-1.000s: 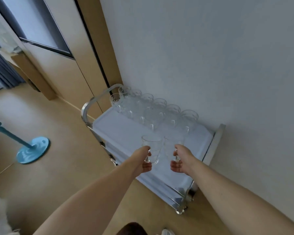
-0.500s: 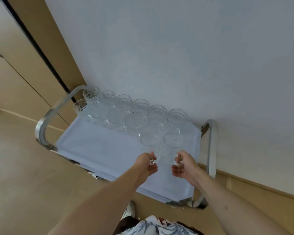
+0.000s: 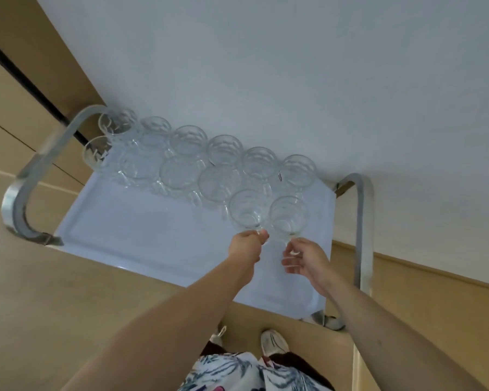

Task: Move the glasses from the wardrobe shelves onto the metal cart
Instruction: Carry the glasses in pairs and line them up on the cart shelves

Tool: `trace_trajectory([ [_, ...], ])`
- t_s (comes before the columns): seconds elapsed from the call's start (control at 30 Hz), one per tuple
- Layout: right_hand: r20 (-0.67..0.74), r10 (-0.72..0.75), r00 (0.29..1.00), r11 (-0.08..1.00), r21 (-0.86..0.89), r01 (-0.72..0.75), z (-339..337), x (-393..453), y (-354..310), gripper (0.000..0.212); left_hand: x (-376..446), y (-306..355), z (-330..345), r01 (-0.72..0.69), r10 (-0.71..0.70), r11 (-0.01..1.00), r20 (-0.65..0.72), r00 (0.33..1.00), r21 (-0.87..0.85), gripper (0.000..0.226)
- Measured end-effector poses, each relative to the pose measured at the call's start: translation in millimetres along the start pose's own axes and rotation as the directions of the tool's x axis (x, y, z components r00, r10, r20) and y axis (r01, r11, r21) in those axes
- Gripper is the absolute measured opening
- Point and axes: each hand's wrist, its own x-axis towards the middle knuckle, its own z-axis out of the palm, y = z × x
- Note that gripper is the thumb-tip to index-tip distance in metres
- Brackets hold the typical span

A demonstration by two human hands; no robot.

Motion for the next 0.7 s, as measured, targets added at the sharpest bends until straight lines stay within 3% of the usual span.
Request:
trace_trajectory([
  [0.13, -0.05, 0.004, 0.999, 1.0, -0.027, -0.005, 2.4, 10.1, 0.8, 0.021, 14.0, 2.3, -1.6, -0.022, 0.025, 0.999, -0.086, 0.996, 0.035, 0.02],
  [0.5, -0.088, -0.014, 0.996, 1.0, 0.021, 0.015, 7.7, 31.0, -9.4, 0.026, 19.0, 24.7, 21.4, -0.046, 0.061, 0.991, -0.112, 0.992, 0.129, 0.018],
  [0.7, -0.084, -0.057, 0.995, 0.996, -0.067, 0.052, 1.8, 34.0, -5.5, 0.029, 14.9, 34.4, 29.9, 0.009, -0.01, 1.0, -0.078, 0.997, -0.015, 0.025],
])
